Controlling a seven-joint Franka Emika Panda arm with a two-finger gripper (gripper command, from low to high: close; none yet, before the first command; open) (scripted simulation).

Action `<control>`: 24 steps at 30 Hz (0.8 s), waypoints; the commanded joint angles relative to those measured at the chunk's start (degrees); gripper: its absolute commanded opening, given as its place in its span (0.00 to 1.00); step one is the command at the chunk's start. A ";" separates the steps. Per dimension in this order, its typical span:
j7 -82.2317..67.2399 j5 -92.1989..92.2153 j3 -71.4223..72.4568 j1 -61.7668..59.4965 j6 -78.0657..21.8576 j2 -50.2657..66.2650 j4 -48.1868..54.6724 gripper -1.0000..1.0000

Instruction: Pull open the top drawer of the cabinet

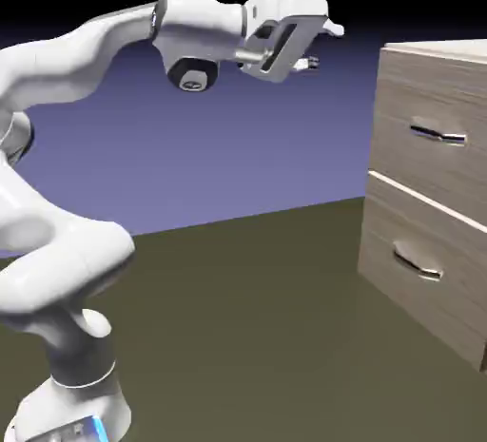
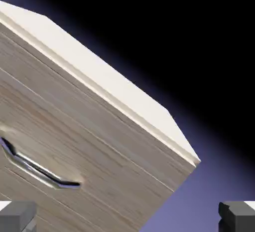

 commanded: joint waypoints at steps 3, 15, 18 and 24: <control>-7.48 7.28 3.56 -4.75 -1.52 -2.41 2.16 0.50; -37.38 36.39 17.77 -23.74 -7.60 -12.03 10.79 0.50; -44.86 43.67 21.33 -28.48 -9.12 -14.44 12.95 0.50; -59.81 58.23 28.44 -37.98 -12.16 -19.25 17.27 0.50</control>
